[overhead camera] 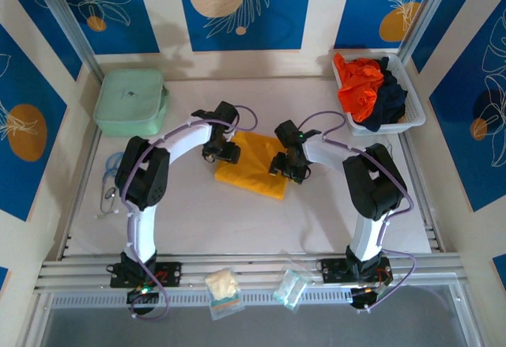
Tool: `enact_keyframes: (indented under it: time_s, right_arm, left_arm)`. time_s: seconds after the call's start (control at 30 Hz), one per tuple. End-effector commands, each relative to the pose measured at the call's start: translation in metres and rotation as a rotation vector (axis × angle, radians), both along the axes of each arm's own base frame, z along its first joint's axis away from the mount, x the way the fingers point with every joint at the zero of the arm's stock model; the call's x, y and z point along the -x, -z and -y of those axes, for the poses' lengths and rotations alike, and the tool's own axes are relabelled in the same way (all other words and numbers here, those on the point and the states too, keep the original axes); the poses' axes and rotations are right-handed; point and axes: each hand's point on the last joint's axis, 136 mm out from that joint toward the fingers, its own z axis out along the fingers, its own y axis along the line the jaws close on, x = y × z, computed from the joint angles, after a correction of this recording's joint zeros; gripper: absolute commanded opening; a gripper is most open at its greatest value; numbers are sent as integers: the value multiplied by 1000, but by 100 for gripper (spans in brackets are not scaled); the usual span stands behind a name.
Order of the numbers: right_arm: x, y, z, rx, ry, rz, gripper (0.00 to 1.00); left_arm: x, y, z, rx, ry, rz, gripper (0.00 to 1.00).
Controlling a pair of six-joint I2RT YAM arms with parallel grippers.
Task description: Fold and stack the t-shirts
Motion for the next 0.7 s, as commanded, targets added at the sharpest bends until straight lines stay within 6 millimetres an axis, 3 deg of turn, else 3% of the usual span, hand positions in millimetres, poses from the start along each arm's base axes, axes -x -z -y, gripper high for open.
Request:
enact_keyframes:
  time_s: [0.0, 0.2, 0.33, 0.5, 0.53, 0.67]
  right_arm:
    - [-1, 7, -7, -2, 6, -16, 59]
    - [-1, 19, -11, -20, 1, -45, 43]
    - [-3, 24, -13, -32, -3, -57, 32]
    - [-10, 28, -17, -47, -26, -50, 24]
    - [-12, 28, -19, -49, -35, -47, 17]
    - [-23, 29, -23, -59, -73, -33, 9]
  left_arm:
    - [1, 11, 14, 29, 21, -37, 63]
    - [6, 34, 22, 22, 29, -78, 46]
    - [13, 47, 23, 15, 29, -109, 27]
    - [20, 59, 20, -5, 22, -134, 12]
    - [20, 61, 19, -8, 20, -134, 7]
    - [15, 66, 15, -37, 0, -121, 0]
